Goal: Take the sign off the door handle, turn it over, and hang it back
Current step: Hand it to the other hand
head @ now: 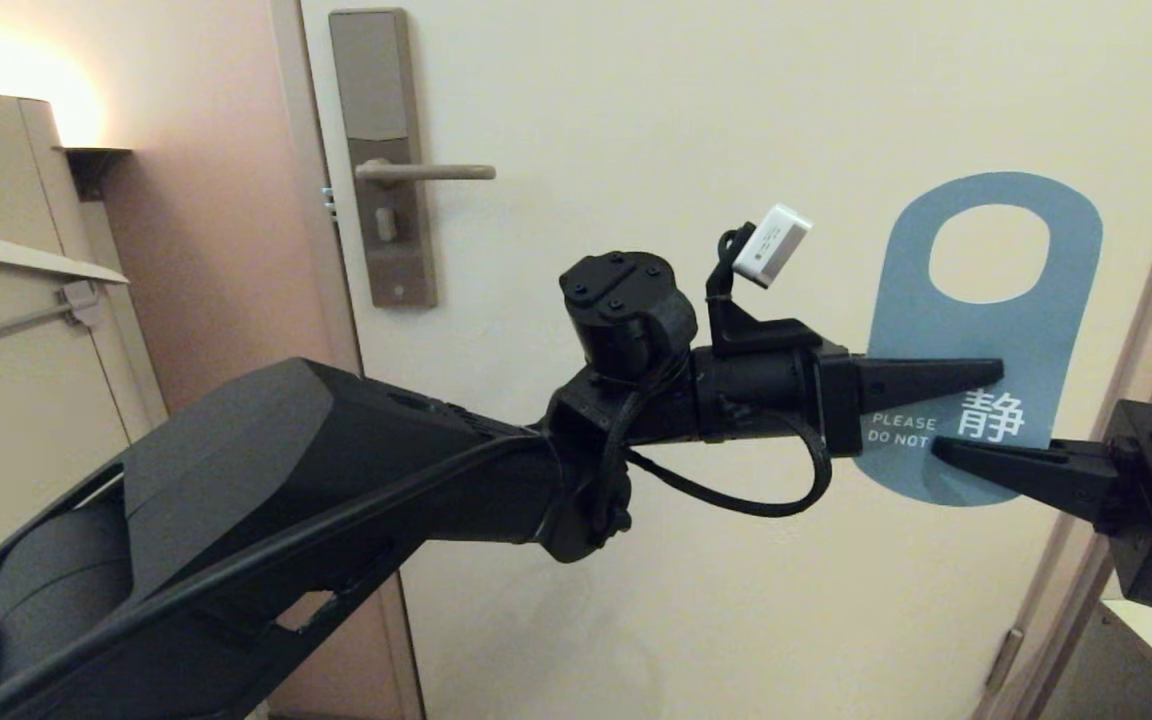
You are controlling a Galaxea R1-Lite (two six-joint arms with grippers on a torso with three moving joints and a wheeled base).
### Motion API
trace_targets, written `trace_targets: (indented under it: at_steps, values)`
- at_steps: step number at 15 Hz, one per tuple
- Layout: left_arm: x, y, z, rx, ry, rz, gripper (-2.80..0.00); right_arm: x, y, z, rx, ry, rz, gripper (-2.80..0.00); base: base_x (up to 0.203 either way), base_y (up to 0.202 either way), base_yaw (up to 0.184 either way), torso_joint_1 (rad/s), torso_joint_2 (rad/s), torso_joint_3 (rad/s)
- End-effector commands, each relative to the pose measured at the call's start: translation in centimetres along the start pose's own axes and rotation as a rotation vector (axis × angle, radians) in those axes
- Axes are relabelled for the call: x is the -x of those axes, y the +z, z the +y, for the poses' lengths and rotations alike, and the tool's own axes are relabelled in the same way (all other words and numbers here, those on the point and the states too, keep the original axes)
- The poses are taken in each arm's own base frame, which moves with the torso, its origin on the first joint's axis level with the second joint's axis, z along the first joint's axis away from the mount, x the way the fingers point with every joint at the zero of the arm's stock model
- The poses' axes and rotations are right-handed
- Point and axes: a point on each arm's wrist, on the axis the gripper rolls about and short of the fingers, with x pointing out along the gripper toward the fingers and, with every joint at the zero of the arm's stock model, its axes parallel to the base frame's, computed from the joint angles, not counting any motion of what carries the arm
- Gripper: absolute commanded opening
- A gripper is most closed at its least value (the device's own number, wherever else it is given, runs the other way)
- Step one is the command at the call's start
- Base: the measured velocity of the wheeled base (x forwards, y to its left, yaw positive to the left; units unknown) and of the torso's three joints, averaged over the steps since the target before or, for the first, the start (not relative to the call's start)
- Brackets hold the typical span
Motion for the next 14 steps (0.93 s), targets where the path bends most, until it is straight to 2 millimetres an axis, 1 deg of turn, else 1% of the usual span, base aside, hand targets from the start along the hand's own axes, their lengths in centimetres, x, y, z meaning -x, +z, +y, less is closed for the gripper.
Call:
trace_targets:
  at_steps: [1, 6, 9, 11, 14]
  values:
    - [0.0, 0.0, 0.0, -0.001, -0.005, 0.0, 0.0, 0.0, 0.0, 0.1, 0.001, 0.006, -0.001, -2.8, 0.0, 0.0, 0.0, 0.0, 0.0, 0.0]
    - [0.0, 0.2, -0.1, -0.003, -0.005, -0.005, 0.0, 0.1, -0.2, 0.1, 0.0, 0.004, 0.001, -2.8, 0.0, 0.0, 0.0, 0.0, 0.0, 0.0]
    - [0.4, 0.5, -0.4, -0.003, -0.001, -0.004, 0.0, 0.1, -0.1, 0.2, 0.004, 0.006, -0.002, -2.8, 0.0, 0.0, 0.0, 0.0, 0.0, 0.0]
    - [1.2, 0.4, -0.6, 0.013, 0.019, 0.006, 0.0, 0.2, 0.0, 0.3, 0.008, 0.005, -0.006, -2.8, 0.0, 0.0, 0.0, 0.0, 0.0, 0.0]
    - [3.0, 0.6, -0.8, 0.006, 0.048, -0.004, 0.0, 0.3, 0.1, 0.3, 0.011, 0.005, -0.01, -2.8, 0.0, 0.0, 0.0, 0.0, 0.0, 0.0]
